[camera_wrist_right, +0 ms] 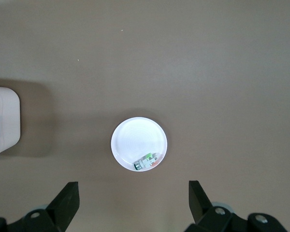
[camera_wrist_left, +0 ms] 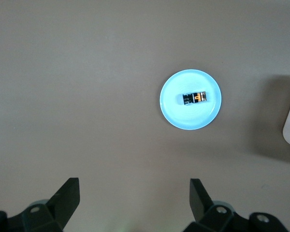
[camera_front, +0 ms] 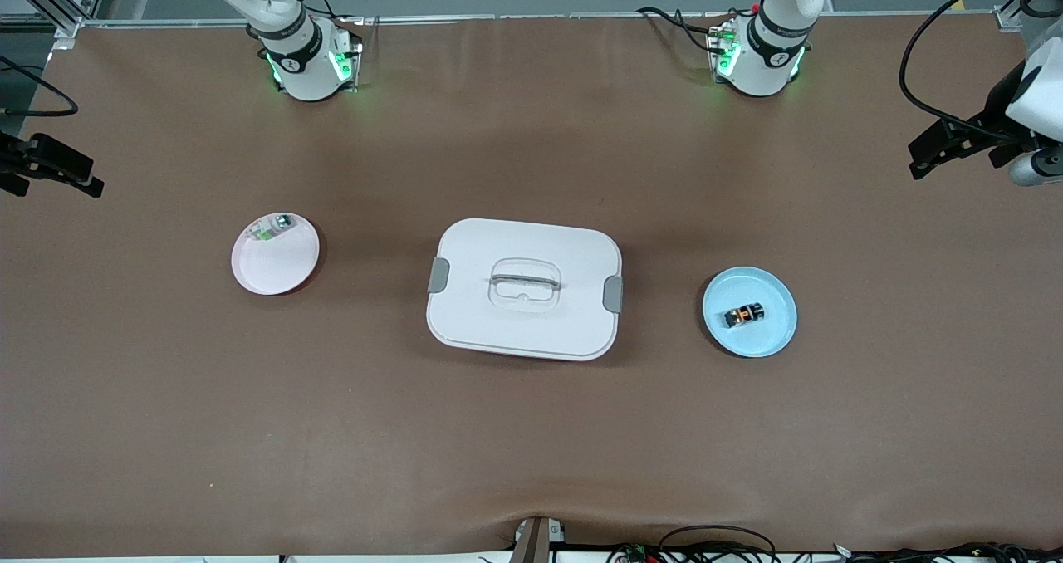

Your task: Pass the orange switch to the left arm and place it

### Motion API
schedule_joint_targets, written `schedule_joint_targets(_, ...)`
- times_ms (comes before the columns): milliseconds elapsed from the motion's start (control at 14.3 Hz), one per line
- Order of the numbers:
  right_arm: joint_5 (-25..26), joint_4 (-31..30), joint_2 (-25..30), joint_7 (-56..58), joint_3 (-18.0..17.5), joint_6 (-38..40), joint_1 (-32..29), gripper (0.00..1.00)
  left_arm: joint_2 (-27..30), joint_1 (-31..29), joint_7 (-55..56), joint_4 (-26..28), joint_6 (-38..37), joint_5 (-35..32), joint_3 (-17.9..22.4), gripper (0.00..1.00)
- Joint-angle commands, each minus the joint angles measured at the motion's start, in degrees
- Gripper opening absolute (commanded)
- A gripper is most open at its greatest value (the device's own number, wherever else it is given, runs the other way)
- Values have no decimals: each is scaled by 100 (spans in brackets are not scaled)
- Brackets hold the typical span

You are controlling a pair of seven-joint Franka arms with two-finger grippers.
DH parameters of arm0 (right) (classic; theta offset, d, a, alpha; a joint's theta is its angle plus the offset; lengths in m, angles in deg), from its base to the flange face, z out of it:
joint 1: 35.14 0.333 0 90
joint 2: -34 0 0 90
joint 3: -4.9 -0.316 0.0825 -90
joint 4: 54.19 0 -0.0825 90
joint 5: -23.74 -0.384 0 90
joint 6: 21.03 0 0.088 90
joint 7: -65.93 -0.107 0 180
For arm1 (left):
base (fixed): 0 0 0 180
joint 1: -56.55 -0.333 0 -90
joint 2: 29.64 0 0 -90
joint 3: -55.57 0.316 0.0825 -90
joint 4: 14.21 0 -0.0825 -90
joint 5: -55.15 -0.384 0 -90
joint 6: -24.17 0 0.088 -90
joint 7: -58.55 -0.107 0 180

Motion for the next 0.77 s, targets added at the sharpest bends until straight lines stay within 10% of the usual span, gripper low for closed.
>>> schedule_joint_targets(0,52,170,-78,24,-45,114,-37,100,205,110,-63,142,1,110,38,100)
schedule_joint_targets(698,52,170,-78,24,-45,97,-37,100,223,-57,-424,80,-315,330,-112,100)
